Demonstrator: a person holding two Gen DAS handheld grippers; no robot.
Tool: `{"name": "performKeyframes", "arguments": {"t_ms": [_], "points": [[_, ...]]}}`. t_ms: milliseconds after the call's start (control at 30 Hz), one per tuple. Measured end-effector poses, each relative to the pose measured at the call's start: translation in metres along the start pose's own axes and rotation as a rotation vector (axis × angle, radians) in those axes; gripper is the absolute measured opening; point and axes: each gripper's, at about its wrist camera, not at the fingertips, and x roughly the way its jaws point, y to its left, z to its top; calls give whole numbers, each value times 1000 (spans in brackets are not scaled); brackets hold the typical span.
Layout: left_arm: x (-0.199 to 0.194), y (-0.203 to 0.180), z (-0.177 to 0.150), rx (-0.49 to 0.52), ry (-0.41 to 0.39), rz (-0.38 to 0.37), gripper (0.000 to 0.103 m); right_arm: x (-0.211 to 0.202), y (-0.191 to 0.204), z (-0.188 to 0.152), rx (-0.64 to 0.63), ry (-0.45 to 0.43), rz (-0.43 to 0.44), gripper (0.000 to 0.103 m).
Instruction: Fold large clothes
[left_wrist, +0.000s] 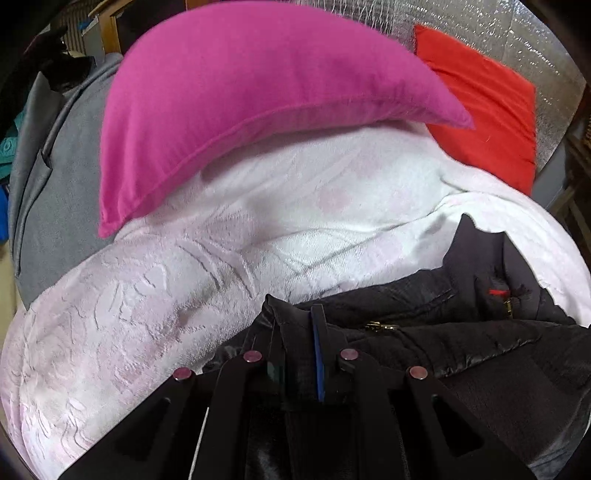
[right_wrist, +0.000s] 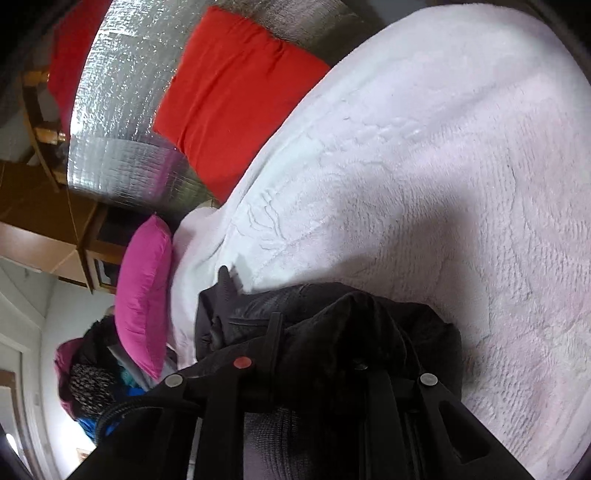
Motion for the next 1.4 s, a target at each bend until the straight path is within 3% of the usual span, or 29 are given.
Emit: {"name": "performKeyframes", "arguments": {"t_ms": [133, 167, 267, 333, 533, 600, 700, 833, 1000, 1100, 1167, 1233, 1400], "points": [[3, 10, 6, -62, 34, -35, 13, -4, -1, 8, 72, 17, 78, 25], [11, 13, 6, -91, 71, -41, 15, 0, -7, 9, 122, 26, 98, 28], [13, 18, 5, -129, 81, -66, 18, -1, -20, 7, 203, 6, 154, 40], [7, 25, 8, -174, 79, -128, 20, -10, -23, 7, 242, -21, 230, 73], [-4, 50, 23, -367, 66, -279, 30, -22, -6, 12, 205, -49, 274, 75], [-11, 59, 26, -438, 17, -319, 44, -24, -6, 14, 216, -61, 308, 75], [-22, 66, 31, -459, -44, -295, 48, -25, -11, 14, 258, -96, 334, 78], [-26, 62, 30, -370, -65, -222, 48, -33, -15, 16, 252, -151, 336, 81], [-18, 41, 20, -182, -52, -149, 58, -33, 9, 16, 49, -139, 151, 81], [1, 22, 17, -53, 23, -141, 61, -16, 32, 15, -169, -99, -82, 81], [11, 9, 15, 14, 50, -127, 61, -3, 40, 14, -258, -67, -172, 81], [20, -5, 14, 92, 47, -92, 61, 12, 46, 14, -333, -29, -231, 81], [31, -18, 17, 150, 39, -69, 61, 39, 53, 18, -430, 26, -309, 78]]}}
